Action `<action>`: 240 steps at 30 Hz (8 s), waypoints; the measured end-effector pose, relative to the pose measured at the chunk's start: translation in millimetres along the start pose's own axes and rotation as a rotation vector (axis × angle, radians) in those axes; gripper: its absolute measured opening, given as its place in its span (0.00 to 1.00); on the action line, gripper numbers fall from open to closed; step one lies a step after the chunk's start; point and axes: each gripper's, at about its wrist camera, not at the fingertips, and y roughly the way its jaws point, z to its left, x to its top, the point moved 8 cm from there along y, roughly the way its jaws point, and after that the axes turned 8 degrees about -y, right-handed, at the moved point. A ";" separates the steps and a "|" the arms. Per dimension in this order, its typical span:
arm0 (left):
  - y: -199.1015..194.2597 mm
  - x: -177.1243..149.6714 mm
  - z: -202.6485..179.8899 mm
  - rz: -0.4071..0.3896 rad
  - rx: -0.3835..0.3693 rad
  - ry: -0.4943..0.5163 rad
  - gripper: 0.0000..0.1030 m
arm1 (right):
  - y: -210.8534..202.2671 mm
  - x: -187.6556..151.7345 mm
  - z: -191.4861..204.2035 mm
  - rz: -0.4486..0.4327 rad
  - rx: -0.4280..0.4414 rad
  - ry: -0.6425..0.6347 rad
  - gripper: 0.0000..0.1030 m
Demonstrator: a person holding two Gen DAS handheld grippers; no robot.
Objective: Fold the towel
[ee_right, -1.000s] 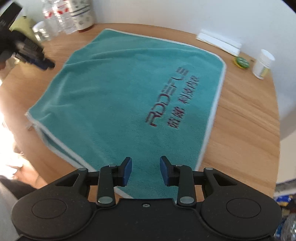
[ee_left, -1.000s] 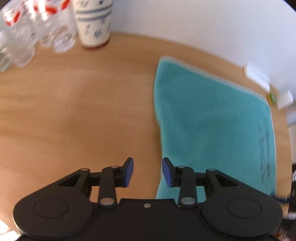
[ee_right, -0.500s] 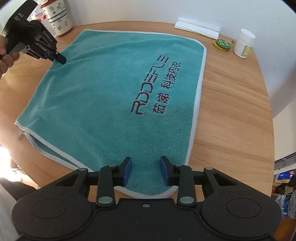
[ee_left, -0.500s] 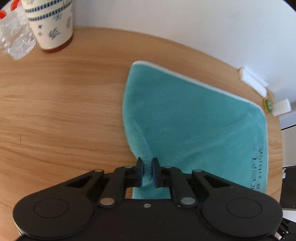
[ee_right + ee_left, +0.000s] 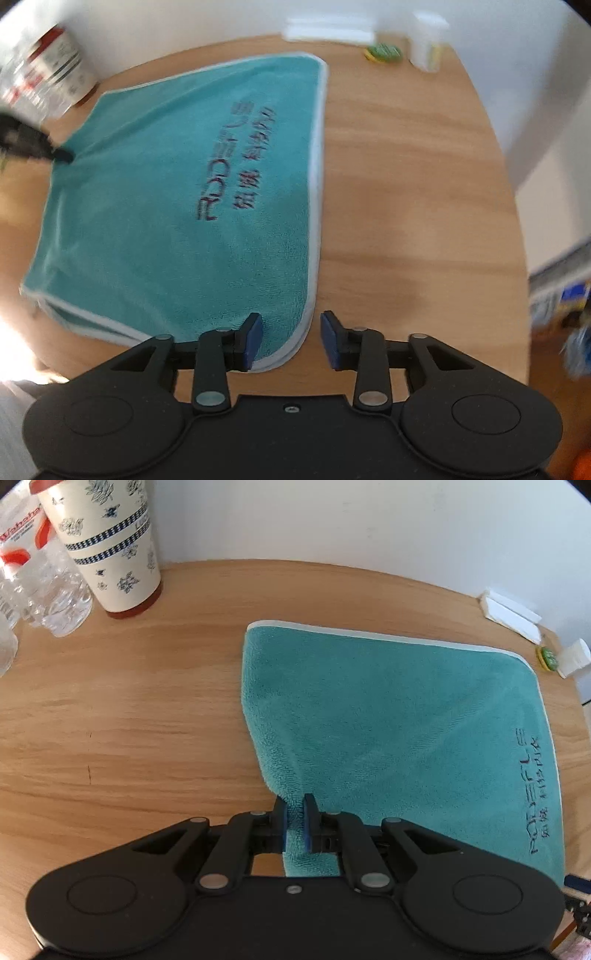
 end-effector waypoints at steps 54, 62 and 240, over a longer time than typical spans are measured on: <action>-38.5 -167.9 -10.0 0.255 0.100 0.320 0.12 | -10.6 0.8 26.5 0.114 -0.193 -0.399 0.19; -41.8 -157.2 -10.2 0.269 0.093 0.308 0.13 | -20.7 9.8 90.7 0.061 0.236 -0.365 0.16; -88.3 -24.5 -73.0 -0.163 -0.276 0.708 0.46 | -145.9 181.9 95.9 -0.560 -0.131 -0.410 0.07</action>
